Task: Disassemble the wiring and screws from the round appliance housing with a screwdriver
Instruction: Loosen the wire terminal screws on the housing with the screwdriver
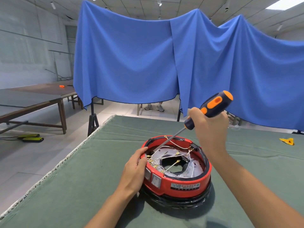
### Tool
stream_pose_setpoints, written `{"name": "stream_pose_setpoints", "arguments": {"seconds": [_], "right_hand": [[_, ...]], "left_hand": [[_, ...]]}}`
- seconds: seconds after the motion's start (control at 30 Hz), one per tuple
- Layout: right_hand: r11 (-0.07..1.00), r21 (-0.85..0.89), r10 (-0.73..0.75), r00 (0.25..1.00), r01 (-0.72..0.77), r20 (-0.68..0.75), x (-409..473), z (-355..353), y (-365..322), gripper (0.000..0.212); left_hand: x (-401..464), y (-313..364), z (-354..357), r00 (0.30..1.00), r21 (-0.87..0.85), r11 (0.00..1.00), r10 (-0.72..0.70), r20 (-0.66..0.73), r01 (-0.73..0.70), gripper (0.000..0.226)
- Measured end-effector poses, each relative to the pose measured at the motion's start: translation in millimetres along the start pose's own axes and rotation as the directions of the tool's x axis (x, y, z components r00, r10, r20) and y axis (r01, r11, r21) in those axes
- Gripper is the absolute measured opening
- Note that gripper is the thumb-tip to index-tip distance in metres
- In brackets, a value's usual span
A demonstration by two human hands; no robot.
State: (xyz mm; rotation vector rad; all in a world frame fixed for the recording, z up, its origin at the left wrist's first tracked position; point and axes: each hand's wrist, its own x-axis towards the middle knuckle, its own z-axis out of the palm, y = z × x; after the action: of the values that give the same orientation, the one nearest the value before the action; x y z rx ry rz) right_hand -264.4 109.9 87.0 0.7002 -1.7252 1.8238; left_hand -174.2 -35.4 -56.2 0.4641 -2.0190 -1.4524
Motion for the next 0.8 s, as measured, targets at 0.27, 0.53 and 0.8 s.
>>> {"name": "stream_pose_setpoints", "arguments": {"seconds": [0.27,0.53,0.8], "right_hand": [[0.999,-0.023,-0.036,0.998,0.037,0.045,-4,19,1,0.021],[0.998,0.060,0.015,0.997,-0.020,0.076,-1,19,3,0.021],[0.997,0.073,0.018,0.995,-0.025,0.100,3,18,7,0.027]], "left_hand": [[1,-3,-1,0.999,-0.010,1.000,-0.024,0.025,0.025,0.046],[2,-5,-1,1.000,0.020,1.000,-0.025,0.016,0.025,0.046],[2,-4,-2,1.000,0.082,0.997,0.014,0.013,-0.015,0.045]]}}
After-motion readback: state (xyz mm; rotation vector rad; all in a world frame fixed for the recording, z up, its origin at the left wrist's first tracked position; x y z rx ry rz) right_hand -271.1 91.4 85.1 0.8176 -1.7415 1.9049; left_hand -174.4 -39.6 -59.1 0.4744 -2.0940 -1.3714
